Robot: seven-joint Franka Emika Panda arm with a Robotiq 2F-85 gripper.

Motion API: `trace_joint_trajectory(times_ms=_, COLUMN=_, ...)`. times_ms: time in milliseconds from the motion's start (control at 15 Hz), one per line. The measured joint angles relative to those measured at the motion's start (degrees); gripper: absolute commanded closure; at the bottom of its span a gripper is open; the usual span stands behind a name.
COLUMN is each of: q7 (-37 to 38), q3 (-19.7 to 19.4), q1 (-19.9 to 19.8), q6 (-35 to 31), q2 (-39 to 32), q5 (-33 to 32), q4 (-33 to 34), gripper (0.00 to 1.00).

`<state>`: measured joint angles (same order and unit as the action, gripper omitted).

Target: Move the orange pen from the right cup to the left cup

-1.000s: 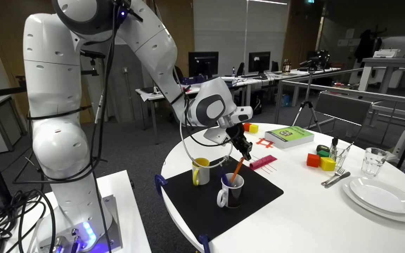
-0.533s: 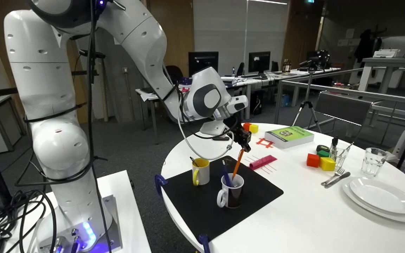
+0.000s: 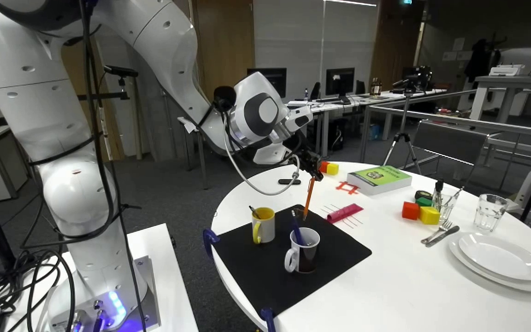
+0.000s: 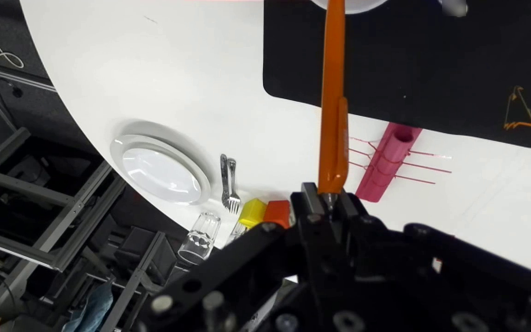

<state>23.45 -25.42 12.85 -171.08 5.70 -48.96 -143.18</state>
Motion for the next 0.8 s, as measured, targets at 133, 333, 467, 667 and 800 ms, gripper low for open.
trace_joint_trajectory(times_ms=133, q7=2.79, q3=0.72, q1=0.0, q6=-0.3, q2=1.57, q5=-2.21, q4=-0.59, gripper=0.98)
trace_joint_trajectory(times_ms=333, q7=6.26, q3=2.4, q1=0.01, q6=-0.99, q2=2.86, q5=-4.46, q4=-1.62, gripper=0.98)
trace_joint_trajectory(times_ms=467, q7=8.15, q3=3.68, q1=0.01, q6=-1.92, q2=3.03, q5=-5.44, q4=-2.2, gripper=0.98)
trace_joint_trajectory(times_ms=667, q7=10.32, q3=5.58, q1=0.03, q6=-3.95, q2=3.03, q5=-6.46, q4=-2.93, gripper=0.98)
trace_joint_trajectory(times_ms=800, q7=11.18, q3=6.85, q1=0.04, q6=-5.1, q2=3.03, q5=-6.62, q4=-3.33, gripper=0.98)
